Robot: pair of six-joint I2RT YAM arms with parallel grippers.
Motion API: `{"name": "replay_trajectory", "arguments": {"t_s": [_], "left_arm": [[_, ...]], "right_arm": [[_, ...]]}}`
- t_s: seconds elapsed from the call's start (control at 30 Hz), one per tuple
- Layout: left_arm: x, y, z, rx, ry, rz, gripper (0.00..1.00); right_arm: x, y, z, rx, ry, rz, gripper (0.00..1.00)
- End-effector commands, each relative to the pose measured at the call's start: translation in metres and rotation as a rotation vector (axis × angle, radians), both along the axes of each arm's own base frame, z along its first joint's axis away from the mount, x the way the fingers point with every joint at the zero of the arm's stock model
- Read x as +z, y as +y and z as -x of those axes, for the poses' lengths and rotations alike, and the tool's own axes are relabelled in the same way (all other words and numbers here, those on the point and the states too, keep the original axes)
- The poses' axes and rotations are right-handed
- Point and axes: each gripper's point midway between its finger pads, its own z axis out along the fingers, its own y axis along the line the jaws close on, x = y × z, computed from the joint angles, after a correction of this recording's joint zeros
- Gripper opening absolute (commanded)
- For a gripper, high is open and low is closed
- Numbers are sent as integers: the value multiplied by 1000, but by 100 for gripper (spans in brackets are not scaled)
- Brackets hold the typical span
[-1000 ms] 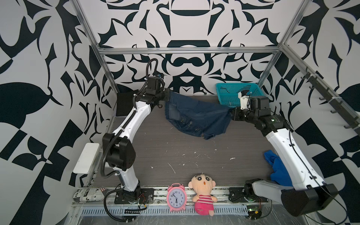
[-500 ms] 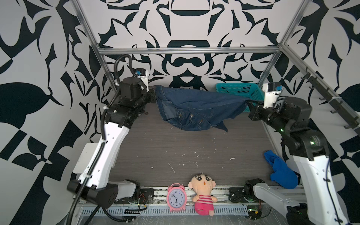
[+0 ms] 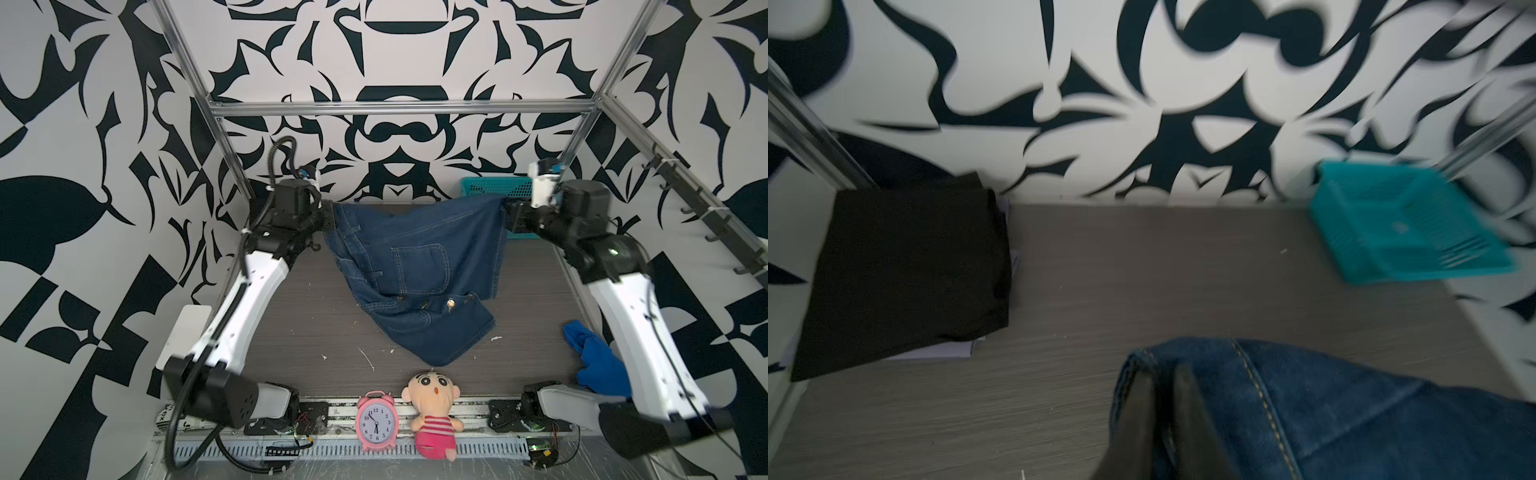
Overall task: Fold and stack skirts
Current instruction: Flatten out the skirt at the center of the table.
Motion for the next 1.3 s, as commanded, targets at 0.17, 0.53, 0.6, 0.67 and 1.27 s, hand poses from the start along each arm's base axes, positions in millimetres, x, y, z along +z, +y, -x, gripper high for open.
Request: {"name": "replay_trajectory", "arguments": {"t_s": [0.17, 0.53, 0.6, 0.67, 1.27], "left_arm": [[-51, 4, -30, -2, 23, -11, 59], [-138, -75, -50, -221, 336, -7, 66], [-159, -84, -56, -228, 428, 3, 69], [-174, -93, -58, -228, 465, 14, 74], [-214, -158, -25, -323, 517, 137, 77]], "right_arm": [[-68, 20, -50, 22, 96, -79, 0], [-97, 42, -54, 87, 138, -94, 0], [-99, 42, -54, 86, 144, -94, 0], [-99, 42, -53, 86, 143, -94, 0], [-86, 36, -43, 71, 120, -70, 0]]}}
